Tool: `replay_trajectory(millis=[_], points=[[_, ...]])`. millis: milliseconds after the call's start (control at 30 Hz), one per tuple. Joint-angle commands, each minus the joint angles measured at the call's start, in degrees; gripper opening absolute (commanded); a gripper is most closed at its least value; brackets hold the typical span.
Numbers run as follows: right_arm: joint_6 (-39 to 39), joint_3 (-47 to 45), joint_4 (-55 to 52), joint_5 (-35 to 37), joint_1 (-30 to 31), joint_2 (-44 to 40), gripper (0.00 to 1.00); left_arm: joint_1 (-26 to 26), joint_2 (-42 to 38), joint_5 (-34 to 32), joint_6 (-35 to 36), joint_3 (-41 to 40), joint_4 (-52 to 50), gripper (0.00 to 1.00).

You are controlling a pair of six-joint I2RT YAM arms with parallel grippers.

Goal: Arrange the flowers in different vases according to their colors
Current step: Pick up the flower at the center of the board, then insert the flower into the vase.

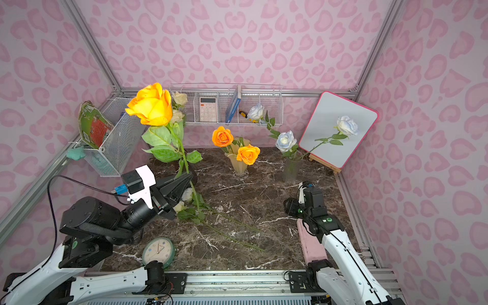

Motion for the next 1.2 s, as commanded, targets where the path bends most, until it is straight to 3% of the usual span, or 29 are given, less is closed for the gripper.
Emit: replay_trajectory(millis=[0,167,400,567,867,1167], points=[[-1.0,0.5,1.3,-0.5,0.0,0.4,0.56,0.6,3.6,-4.5,10.1,0.0,18.3,0.0],[-1.3,0.0,2.6,-1.1,0.0,0.9,0.56,4.1,6.9,-3.5,11.1,-3.2,32.8,0.0],[-2.5,0.3,4.0,-1.5,0.0,3.4,0.56,14.4,8.9,-0.1,-1.0,-9.5,41.1,0.0],[-3.4,1.0,4.9,-1.4,0.0,5.4,0.56,20.8,12.5,1.2,-9.1,-11.8,42.8,0.0],[-5.5,1.9,6.0,-0.9,-0.1,8.6,0.55,30.1,16.6,-0.7,-15.4,-16.7,51.1,0.0],[-7.0,2.7,6.9,-0.1,-0.4,10.2,0.55,37.5,26.4,1.6,-19.4,-13.0,53.4,0.0]])
